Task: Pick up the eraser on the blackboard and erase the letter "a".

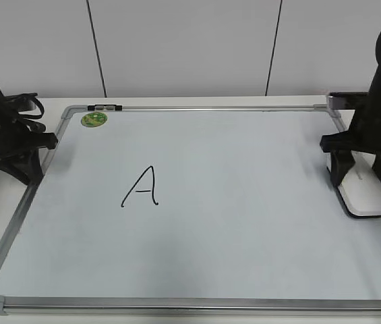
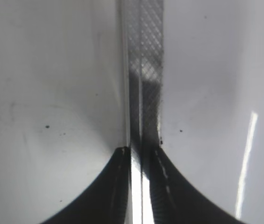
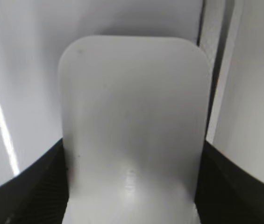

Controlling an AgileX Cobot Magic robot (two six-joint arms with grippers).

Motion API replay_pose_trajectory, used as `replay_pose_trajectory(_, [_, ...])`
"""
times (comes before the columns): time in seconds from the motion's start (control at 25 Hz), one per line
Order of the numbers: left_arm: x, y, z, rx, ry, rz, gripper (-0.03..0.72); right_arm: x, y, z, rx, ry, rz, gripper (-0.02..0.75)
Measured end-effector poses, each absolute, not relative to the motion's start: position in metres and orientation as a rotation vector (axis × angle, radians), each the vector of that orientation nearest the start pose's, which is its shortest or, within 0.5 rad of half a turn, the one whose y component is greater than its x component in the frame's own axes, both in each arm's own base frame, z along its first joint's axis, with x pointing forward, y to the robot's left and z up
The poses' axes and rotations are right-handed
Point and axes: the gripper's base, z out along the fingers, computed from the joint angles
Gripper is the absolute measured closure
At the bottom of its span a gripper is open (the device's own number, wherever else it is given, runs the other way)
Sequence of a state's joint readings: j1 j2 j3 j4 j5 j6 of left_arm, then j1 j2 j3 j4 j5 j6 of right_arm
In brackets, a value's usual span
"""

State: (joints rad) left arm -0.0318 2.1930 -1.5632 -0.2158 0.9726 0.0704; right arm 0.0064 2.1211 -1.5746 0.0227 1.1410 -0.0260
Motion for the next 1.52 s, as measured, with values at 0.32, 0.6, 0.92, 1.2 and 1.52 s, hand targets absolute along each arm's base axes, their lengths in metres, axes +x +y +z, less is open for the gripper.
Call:
replay_pose_trajectory(0.32, [0.427,-0.030,0.130,-0.022,3.072,-0.278,0.580,0.416,0.006,0.160,-0.014,3.129,0.066,0.216])
replay_pose_trajectory(0.6, [0.427,-0.030,0.130,-0.022,3.072,-0.278,0.579,0.418,0.005,0.160,-0.010,3.116,0.066,0.216])
replay_pose_trajectory(0.92, [0.427,-0.030,0.130,-0.023,3.072,-0.279,0.579,0.418,-0.004,0.159,0.017,3.110,0.054,0.216])
replay_pose_trajectory(1.2, [0.427,-0.030,0.130,-0.024,3.072,-0.281,0.579,0.419,-0.008,0.159,0.024,3.106,0.049,0.216])
replay_pose_trajectory(1.52, [0.427,-0.030,0.130,-0.026,3.071,-0.284,0.579,0.421,-0.009,0.159,0.025,3.085,0.042,0.191])
